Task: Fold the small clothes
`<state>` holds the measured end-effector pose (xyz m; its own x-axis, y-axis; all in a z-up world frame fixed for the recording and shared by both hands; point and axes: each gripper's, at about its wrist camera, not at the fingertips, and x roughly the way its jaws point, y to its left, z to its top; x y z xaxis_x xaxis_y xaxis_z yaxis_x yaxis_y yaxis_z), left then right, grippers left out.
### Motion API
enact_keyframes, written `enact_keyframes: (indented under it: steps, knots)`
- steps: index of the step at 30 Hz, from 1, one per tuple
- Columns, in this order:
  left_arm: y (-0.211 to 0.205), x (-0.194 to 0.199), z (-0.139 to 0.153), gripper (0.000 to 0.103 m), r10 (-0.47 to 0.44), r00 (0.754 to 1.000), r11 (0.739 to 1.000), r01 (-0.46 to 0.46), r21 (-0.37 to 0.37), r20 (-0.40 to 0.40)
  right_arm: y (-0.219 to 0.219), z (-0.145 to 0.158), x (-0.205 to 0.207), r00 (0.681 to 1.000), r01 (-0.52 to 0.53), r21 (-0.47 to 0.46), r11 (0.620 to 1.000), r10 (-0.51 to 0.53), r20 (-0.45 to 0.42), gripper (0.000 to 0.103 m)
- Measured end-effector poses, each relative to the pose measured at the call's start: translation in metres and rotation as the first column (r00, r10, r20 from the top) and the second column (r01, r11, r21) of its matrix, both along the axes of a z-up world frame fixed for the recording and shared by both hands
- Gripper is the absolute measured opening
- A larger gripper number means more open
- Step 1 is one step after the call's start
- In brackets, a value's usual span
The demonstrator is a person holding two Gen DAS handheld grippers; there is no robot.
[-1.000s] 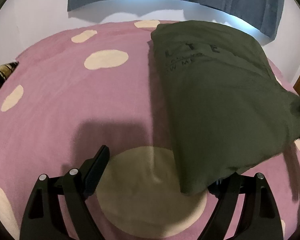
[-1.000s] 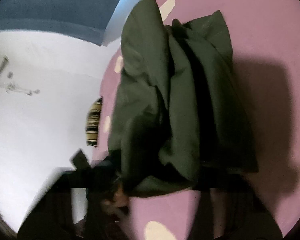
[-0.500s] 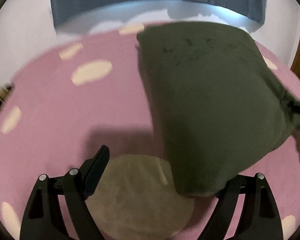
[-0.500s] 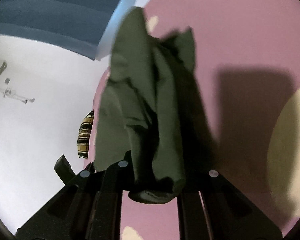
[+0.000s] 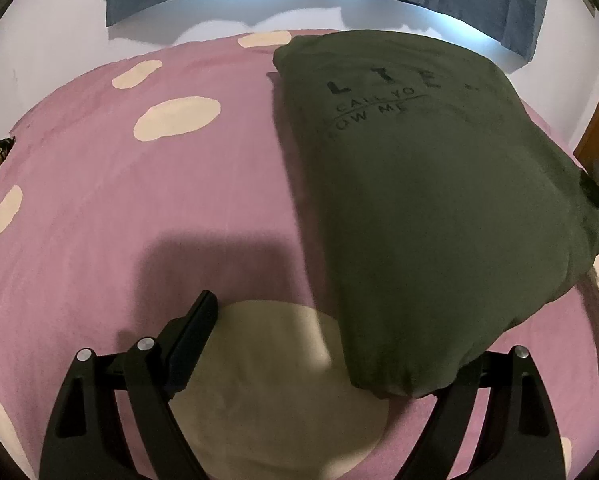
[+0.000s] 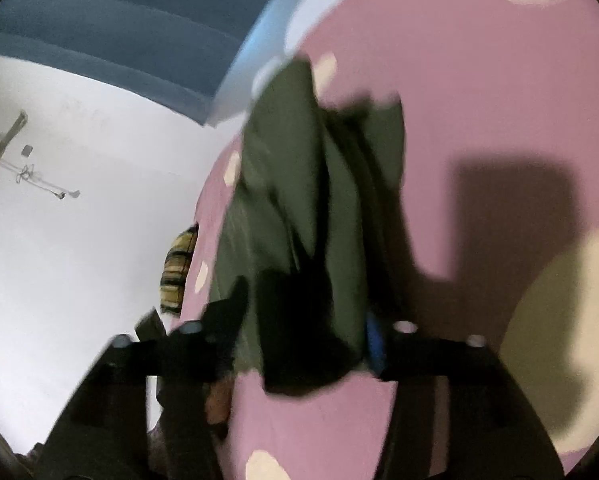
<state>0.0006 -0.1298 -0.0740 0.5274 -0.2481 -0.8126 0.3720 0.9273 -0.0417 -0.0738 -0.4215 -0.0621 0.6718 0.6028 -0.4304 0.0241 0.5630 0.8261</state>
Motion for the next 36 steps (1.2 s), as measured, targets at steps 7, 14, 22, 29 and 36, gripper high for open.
enact_keyframes:
  steps: [7, 14, 22, 29, 36]
  knots:
    - [0.000, 0.000, 0.000, 0.086, 0.001, 1.000, 1.000, -0.001, -0.003, -0.002, -0.025, 0.018, 0.073, 0.997, 0.074, -0.035, 0.997, -0.074, -0.004, 0.060]
    - [0.002, 0.003, 0.000, 0.086, 0.002, 1.000, 1.000, -0.002, -0.010, -0.007, -0.013, 0.018, 0.130, 0.998, 0.045, -0.048, 0.998, -0.047, -0.044, 0.004]
    - [0.002, 0.004, -0.002, 0.088, 0.000, 1.000, 1.000, 0.000, -0.012, -0.016, -0.015, -0.028, 0.139, 0.981, 0.074, -0.085, 0.994, -0.088, -0.176, 0.001]
    - [0.003, 0.006, -0.003, 0.088, -0.002, 1.000, 1.000, 0.002, -0.013, -0.017, -0.033, -0.051, 0.132, 0.975, 0.133, 0.044, 0.990, -0.123, -0.185, 0.005]
    - [0.003, 0.006, -0.003, 0.088, -0.002, 1.000, 1.000, 0.002, -0.016, -0.018, -0.036, -0.021, 0.088, 0.972, 0.189, 0.008, 0.982, -0.186, -0.142, 0.052]
